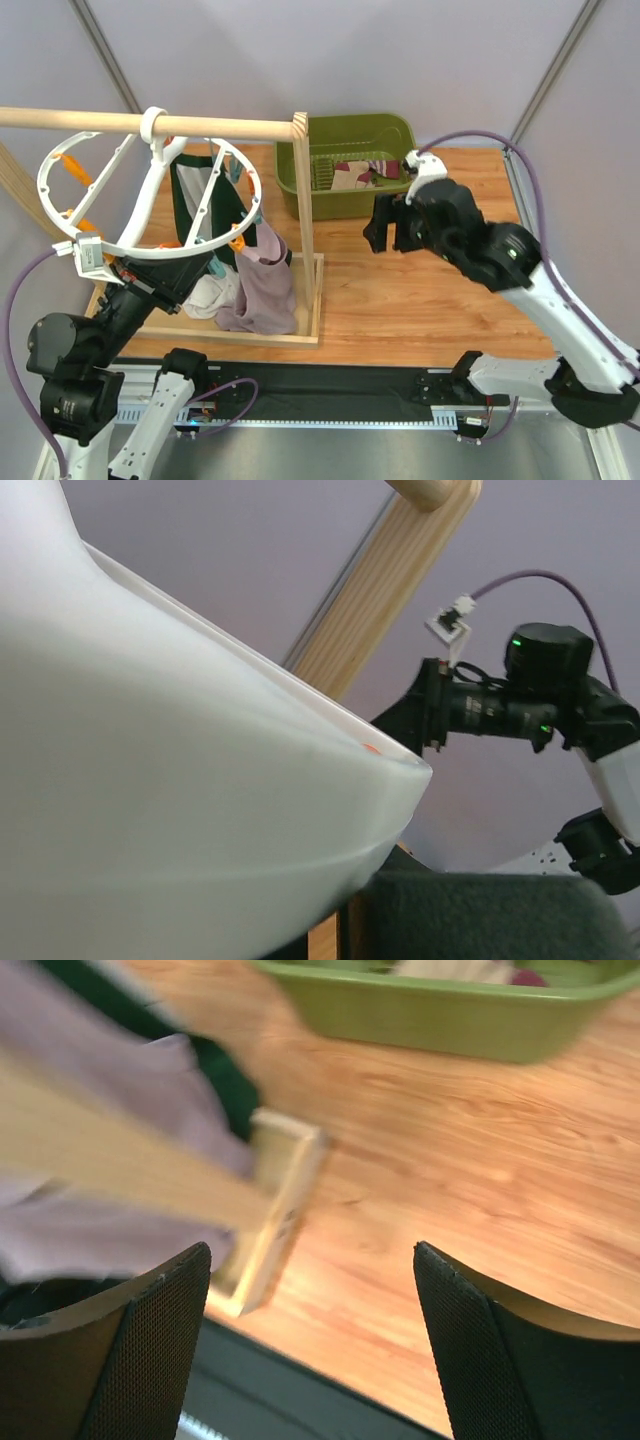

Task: Clip the socks to the hanger
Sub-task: Move the bin to the center of the board.

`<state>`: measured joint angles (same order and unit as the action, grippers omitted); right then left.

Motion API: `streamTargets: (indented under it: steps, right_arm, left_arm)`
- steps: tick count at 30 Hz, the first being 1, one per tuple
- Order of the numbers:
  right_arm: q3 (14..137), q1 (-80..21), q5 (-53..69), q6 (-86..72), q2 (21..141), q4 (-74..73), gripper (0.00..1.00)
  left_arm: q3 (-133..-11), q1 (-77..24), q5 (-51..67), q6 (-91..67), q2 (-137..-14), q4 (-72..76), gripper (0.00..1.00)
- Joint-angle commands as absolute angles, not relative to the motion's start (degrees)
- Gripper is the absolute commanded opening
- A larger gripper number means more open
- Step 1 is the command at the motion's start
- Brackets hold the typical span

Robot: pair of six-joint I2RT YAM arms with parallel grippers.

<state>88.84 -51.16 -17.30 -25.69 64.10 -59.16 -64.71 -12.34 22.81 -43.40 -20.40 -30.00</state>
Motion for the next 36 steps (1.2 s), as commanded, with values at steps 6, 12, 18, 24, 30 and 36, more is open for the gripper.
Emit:
streamTargets:
  steps: [6,12,18,24,30,36]
  right_arm:
    - [108.21,-30.85,-6.67,-18.46,94.86,-56.78,0.98]
    - [133.65,-27.69,-13.53,-17.93,119.56,-56.95,1.00]
    - [134.58,-24.44,-8.37,-18.98,125.42,-43.62,1.00]
    - [137.53,-23.47,-6.15,-18.81,131.21,-39.72,0.99]
    - [142.39,-23.20,-7.11,-18.71,138.95,-40.87,0.92]
    - [146.32,-21.80,-8.96,-20.83,145.19,-43.41,0.90]
  left_arm:
    - [-58.37,-12.22,24.43,-46.32,-21.89,-34.46,0.00]
    - [-56.51,-12.22,23.65,-44.74,-21.36,-31.20,0.00]
    - [-56.25,-12.22,25.05,-44.56,-22.76,-28.65,0.00]
    - [-57.39,-12.22,25.58,-44.38,-23.29,-32.16,0.00]
    - [-56.16,-12.22,24.79,-45.62,-22.68,-35.24,0.00]
    - [-55.28,-12.22,23.20,-45.97,-21.27,-37.97,0.00]
